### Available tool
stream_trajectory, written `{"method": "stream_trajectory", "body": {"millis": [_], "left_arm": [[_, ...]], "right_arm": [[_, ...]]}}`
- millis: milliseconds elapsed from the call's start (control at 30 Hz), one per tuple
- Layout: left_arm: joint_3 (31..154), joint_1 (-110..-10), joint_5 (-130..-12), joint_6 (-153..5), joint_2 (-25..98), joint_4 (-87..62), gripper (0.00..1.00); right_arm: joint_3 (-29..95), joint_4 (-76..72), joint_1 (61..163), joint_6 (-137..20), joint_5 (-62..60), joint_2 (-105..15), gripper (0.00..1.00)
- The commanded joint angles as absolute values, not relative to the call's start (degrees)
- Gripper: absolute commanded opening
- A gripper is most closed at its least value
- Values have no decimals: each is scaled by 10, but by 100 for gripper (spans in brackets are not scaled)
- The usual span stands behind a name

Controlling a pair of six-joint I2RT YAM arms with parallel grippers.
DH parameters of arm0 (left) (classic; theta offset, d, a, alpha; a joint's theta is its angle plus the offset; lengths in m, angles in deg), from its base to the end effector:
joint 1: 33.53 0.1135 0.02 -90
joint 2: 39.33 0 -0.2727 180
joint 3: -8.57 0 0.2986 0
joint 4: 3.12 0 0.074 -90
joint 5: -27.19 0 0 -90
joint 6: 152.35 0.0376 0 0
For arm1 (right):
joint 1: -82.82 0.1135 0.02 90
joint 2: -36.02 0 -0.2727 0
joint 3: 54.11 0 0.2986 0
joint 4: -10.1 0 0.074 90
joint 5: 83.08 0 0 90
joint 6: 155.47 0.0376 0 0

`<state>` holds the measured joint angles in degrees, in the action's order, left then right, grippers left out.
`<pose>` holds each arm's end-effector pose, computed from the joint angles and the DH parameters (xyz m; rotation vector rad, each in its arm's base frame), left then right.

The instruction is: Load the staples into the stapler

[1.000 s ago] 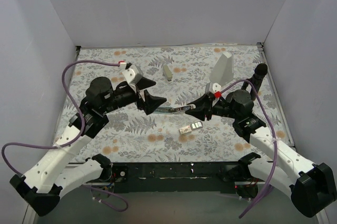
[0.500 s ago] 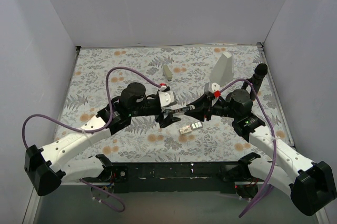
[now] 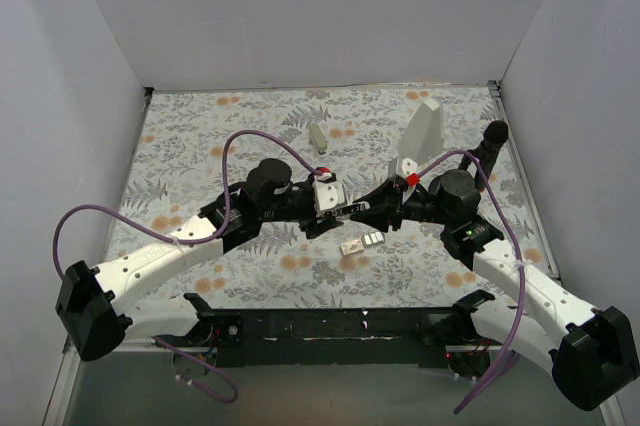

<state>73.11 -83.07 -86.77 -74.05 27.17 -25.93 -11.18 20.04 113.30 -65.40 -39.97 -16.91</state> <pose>0.1883 -0.2443 0.3080 0.9594 1.9116 -1.0778 0.2010 0.1502 0.2791 -1.0446 1.3073 1.0465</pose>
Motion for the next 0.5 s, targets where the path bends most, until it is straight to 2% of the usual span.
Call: {"method": "stream_trajectory", "body": {"millis": [0, 133, 200, 233, 267, 333, 467], "left_arm": [[716, -834, -843, -709, 273, -265, 63], [697, -834, -839, -704, 270, -263, 60], [691, -833, -834, -703, 269, -263, 56], [686, -833, -834, -701, 268, -263, 53], [685, -833, -835, -701, 267, -263, 44], [684, -833, -842, -703, 263, -261, 38], [679, -834, -857, -710, 252, -240, 37]], "right_arm": [[-95, 257, 1136, -642, -413, -152, 1], [-109, 291, 1135, -621, -414, -147, 1], [-111, 300, 1135, -616, -417, -147, 1], [-111, 302, 1135, -613, -417, -148, 1], [-111, 302, 1135, -613, -418, -150, 1], [-110, 303, 1135, -612, -419, -153, 1], [-113, 308, 1135, -607, -426, -162, 1]]}}
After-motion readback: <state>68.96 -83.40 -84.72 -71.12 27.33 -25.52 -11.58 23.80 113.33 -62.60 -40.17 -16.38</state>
